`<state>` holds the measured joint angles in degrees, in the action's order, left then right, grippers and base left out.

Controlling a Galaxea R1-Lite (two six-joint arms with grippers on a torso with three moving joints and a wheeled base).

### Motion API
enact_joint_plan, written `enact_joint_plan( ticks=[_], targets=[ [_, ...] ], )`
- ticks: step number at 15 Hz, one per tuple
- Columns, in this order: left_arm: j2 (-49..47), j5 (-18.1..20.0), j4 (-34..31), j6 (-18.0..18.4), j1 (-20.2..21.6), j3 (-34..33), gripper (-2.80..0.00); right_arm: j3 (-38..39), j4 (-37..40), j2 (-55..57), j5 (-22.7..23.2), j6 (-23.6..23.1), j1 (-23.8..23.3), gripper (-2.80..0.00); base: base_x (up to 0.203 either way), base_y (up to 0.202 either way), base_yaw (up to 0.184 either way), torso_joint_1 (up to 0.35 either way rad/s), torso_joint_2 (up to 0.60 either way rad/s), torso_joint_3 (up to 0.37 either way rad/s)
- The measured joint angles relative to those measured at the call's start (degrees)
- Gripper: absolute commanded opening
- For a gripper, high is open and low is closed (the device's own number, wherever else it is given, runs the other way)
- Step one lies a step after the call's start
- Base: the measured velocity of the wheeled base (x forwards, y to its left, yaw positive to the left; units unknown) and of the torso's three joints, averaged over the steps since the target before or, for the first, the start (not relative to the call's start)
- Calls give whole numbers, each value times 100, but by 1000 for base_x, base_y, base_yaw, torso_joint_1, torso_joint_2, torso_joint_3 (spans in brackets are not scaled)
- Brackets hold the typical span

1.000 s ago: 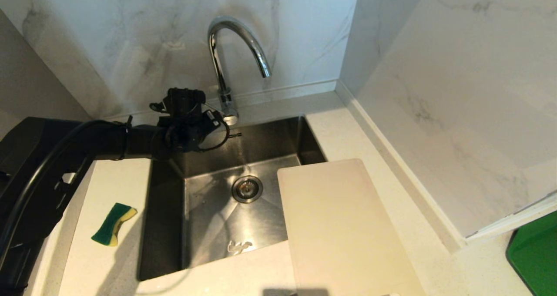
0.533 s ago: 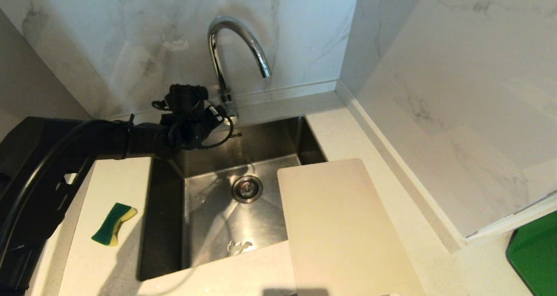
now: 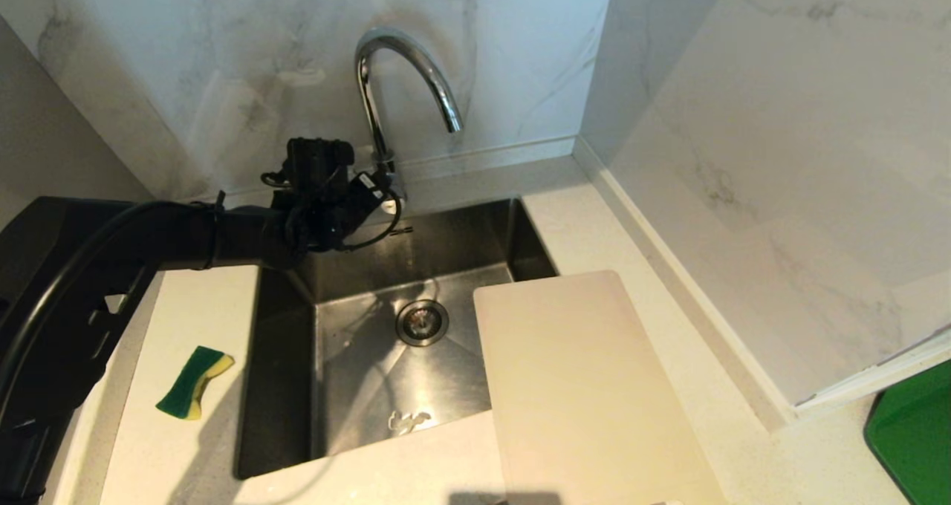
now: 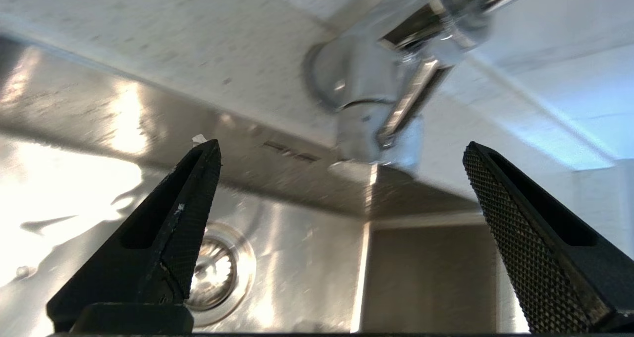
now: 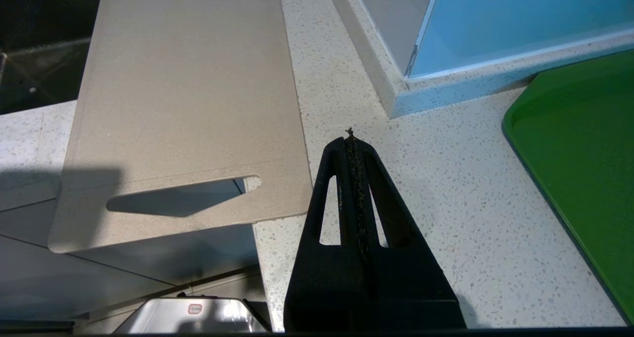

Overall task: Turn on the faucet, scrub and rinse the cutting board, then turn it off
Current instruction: Turn on the tap

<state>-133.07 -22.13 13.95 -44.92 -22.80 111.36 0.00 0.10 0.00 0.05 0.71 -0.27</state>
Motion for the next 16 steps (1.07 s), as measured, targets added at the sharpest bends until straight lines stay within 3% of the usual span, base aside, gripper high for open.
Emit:
enact_joint_plan(
  ticks=[7,11,16],
  targets=[
    [-161,-304,380,71,33,27,0,0,0,0,2,-2,0,-280,0,0,0,0,0,0],
    [-221,-458,673,401,92,32,0,0,-2,0,0,0,0,-280,0,0,0,0,0,0],
    [-267,-438,438,366,280,32,0,0,0,0,2,0,0,-280,0,0,0,0,0,0]
  ],
)
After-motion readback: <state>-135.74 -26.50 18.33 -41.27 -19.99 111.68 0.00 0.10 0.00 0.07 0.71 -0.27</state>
